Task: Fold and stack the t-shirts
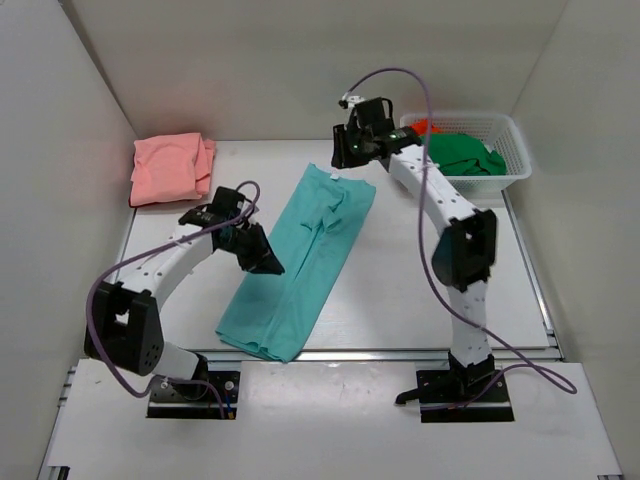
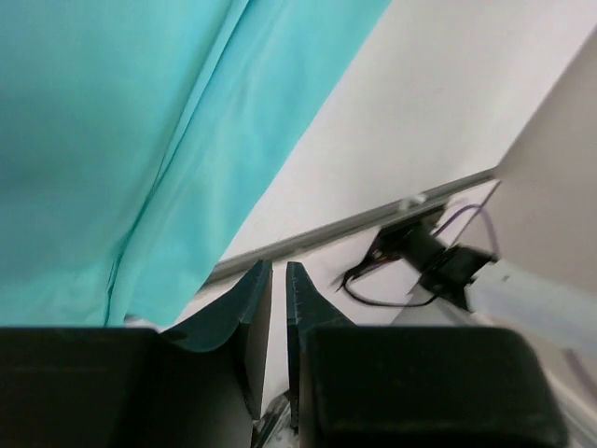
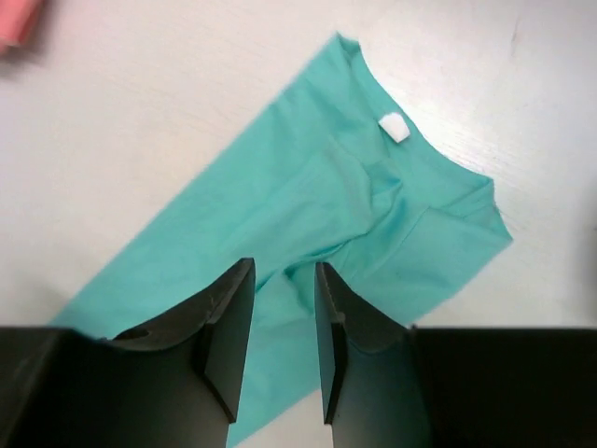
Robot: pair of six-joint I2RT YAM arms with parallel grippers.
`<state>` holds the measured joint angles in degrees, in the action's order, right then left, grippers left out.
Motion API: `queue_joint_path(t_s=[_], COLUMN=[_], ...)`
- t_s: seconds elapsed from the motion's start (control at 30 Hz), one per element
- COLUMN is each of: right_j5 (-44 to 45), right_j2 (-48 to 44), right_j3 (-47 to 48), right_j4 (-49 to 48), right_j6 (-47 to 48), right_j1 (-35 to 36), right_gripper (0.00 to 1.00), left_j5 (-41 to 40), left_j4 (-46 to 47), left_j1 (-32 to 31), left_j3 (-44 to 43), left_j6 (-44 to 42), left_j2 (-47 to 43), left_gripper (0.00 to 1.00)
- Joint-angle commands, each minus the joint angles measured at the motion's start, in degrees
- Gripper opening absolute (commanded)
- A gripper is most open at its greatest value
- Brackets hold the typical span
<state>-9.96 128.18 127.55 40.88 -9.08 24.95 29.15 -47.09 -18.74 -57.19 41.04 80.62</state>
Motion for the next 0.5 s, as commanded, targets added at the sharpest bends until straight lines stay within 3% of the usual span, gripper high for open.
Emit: queue_joint_path(t_s=[0.0, 0.03, 0.07, 0.13, 0.3, 0.47], right_j5=[4.1, 4.6, 4.6, 3.6, -0.8, -9.9], right_j2=[-14.9, -19.9, -24.4, -31.3, -37.7, -35.1], right_j3=[-13.5, -17.2, -25.1, -35.3, -51.1, -59.5], right_j4=[-3.6, -5.6, -7.0, -9.6, -11.5, -21.5], right_j6=[2.0, 1.2, 0.0, -2.3, -7.4, -11.3], right_j1=[2.5, 3.4, 4.8, 6.9, 17.8, 25.1], right_gripper=[0.3, 0.29, 0.23, 0.02, 0.0, 0.0], left_j5=[2.1, 2.7, 2.4, 1.3, -1.8, -2.4], left_j4=[3.9, 4.4, 5.1, 3.9, -0.2, -1.8], left_j1=[2.9, 3.4, 3.5, 3.4, 1.7, 2.3], left_j3=[-5.1, -8.1, -11.5, -19.0, -41.3, -54.1], left_j6=[0.5, -0.2, -1.1, -3.2, -7.5, -9.1], left_j2=[4.8, 8.0, 11.8, 18.7, 35.8, 50.0], left_gripper=[0.23, 0.23, 0.22, 0.22, 0.21, 0.2])
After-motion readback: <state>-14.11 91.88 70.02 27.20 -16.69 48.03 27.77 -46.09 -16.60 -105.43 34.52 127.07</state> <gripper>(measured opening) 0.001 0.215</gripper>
